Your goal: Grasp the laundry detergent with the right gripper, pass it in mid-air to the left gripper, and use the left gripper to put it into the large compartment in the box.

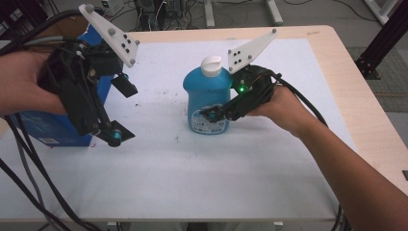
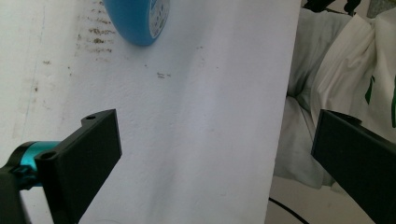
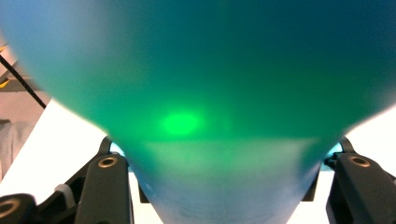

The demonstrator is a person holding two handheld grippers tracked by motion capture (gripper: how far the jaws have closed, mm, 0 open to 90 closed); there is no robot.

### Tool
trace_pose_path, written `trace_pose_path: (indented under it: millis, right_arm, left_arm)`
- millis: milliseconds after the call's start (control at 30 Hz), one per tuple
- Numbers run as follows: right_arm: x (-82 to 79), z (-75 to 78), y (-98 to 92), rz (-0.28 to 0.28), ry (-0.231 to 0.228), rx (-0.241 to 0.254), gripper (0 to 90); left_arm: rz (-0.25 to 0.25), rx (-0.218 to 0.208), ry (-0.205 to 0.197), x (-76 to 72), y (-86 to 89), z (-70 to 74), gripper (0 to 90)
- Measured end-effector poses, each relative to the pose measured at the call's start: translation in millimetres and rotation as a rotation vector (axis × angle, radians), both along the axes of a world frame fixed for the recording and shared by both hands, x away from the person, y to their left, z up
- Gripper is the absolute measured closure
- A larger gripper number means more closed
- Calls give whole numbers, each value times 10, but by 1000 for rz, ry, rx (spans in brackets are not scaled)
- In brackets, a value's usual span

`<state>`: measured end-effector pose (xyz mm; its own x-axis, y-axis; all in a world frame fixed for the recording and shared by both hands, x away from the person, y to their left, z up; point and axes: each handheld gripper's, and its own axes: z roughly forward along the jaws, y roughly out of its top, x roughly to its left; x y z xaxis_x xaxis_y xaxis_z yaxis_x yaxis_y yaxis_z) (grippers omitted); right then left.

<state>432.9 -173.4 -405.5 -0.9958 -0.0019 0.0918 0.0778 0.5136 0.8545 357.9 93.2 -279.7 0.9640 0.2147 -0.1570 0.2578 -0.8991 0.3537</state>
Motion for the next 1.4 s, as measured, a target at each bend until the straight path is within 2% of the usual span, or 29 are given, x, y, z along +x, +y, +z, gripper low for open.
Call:
trace_pose_path:
  millis: [233,367,733,1067,1300,1400]
  right_arm:
    - [-14,-6,-8,-2,-14,11,429]
    - [-23,-2,-15,-6,-37,15,444]
    - [-77,23,-7,-11,-83,2,462]
    - [-110,49,17,-7,-93,-10,467]
    - [-123,129,-22,-10,-77,-3,466]
    - [-148,194,-49,-8,-79,-15,464]
  left_arm:
    - [2,0,3,4,0,-6,17]
    - [0,0,2,10,3,-9,16]
    - [4,0,3,23,0,-13,16]
    - [18,-8,-3,36,11,2,16]
    - [17,-9,-18,45,-7,66,16]
    - [12,-9,-27,61,-43,120,16]
